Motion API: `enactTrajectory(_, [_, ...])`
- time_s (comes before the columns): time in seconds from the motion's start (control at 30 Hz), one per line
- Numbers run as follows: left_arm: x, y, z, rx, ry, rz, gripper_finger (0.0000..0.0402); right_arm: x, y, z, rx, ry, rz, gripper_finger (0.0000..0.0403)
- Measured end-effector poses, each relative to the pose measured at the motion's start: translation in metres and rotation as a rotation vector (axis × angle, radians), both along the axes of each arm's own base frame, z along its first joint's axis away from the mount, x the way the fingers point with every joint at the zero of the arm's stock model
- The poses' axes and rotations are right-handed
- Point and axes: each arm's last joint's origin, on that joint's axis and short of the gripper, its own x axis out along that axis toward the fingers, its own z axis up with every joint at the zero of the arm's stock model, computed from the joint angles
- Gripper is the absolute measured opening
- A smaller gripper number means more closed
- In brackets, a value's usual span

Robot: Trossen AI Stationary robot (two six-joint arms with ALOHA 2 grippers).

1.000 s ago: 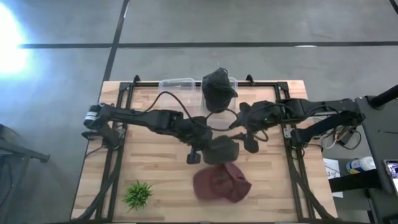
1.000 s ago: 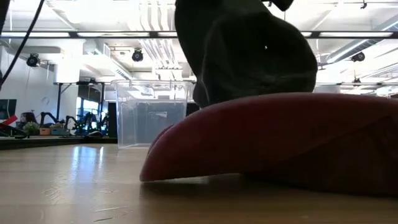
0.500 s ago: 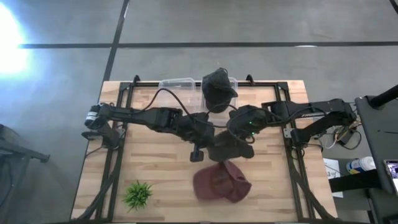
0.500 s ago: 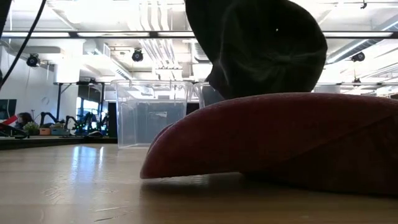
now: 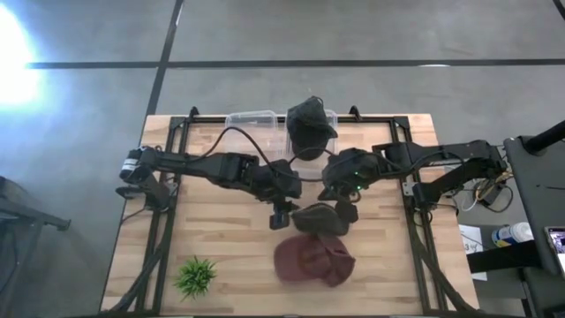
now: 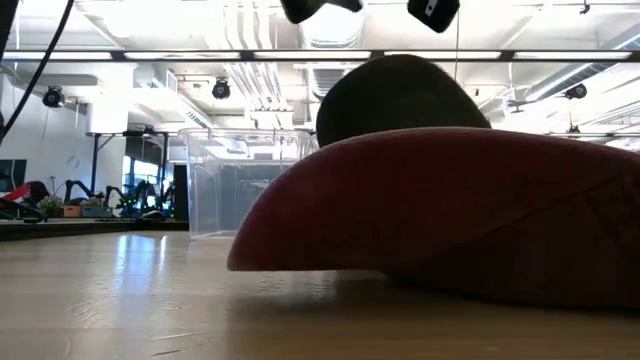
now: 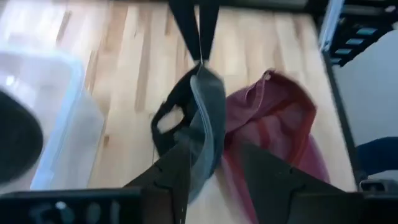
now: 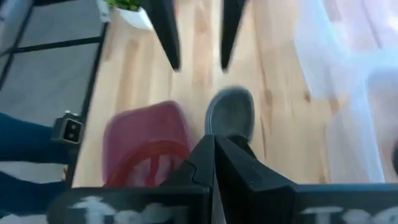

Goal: Pick & Place hat
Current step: Put the black cap into the right transparent bin

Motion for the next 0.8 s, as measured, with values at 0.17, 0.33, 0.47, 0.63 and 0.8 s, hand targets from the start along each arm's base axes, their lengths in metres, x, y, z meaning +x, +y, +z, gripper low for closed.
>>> enactTrajectory(0.17, [-0.003,-0.007,-0.022,0.015,0.086,-0.001,0.0144,-0.008,-0.001,-0.013,-0.012,0.126,-0.008,0.0029])
enactTrajectory(0.33, [0.0,-0.009,-0.064,0.056,0.124,0.009,0.0145,-0.018,-0.003,-0.028,-0.059,0.26,-0.04,0.0099])
enactTrajectory(0.47, [0.009,-0.001,-0.086,0.092,0.007,0.04,0.0145,-0.023,-0.011,-0.044,-0.224,0.266,-0.128,0.0165])
enactTrajectory(0.63, [0.012,0.007,-0.116,0.009,-0.073,0.117,0.0145,-0.032,-0.035,-0.085,-0.263,0.349,-0.254,0.0208])
enactTrajectory(0.8, [0.007,0.002,-0.136,-0.121,-0.092,0.161,0.0145,-0.061,-0.048,-0.111,-0.126,0.364,-0.368,0.0213])
